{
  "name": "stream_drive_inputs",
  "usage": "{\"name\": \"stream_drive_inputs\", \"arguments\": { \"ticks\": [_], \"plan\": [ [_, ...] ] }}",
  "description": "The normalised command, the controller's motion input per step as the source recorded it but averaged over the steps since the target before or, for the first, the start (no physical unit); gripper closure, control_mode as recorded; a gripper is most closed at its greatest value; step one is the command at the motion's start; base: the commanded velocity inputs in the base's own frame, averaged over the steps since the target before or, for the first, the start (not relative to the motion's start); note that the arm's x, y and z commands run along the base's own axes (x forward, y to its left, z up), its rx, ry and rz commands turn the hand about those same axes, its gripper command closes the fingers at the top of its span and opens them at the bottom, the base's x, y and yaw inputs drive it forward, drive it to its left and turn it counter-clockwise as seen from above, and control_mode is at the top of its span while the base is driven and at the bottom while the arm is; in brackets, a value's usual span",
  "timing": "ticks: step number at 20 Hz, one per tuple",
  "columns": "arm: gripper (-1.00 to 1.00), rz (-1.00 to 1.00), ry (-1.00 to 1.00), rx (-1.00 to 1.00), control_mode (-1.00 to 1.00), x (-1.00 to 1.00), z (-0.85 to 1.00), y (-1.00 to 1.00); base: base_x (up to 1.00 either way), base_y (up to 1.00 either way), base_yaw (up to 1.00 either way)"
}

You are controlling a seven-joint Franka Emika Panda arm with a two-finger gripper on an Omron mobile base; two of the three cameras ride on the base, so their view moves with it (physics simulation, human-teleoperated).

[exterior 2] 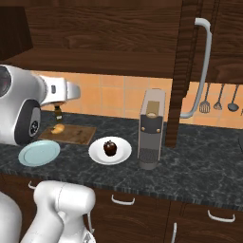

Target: From the different types of pastries on the counter, select a croissant and place it on the cutting board. Then retrieve a jar of jam from the cabinet and place it alongside the croissant on the cutting board.

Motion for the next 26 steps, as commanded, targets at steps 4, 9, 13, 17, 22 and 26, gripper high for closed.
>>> {"name": "stream_drive_inputs", "arguments": {
  "ticks": [4, 9, 13, 17, 22, 26],
  "plan": [
    [1.00, 0.41, 0.00, 0.00, -1.00, -0.19, -0.33, 0.49, 0.00, 0.00, 0.00],
    [1.00, 0.15, 0.02, -0.02, -1.00, 0.00, -0.11, 0.27, 0.00, 0.00, 0.00],
    [1.00, 0.00, -0.02, 0.00, -1.00, 0.02, -0.25, 0.07, 0.00, 0.00, 0.00],
    [1.00, 0.00, 0.00, -0.04, -1.00, 0.08, -0.35, 0.21, 0.00, 0.00, 0.00],
    [1.00, 0.00, 0.01, -0.03, -1.00, 0.28, -0.25, 0.25, 0.00, 0.00, 0.00],
    [1.00, 0.00, 0.16, -0.07, -1.00, 0.40, -0.20, 0.11, 0.00, 0.00, 0.00]
  ]
}}
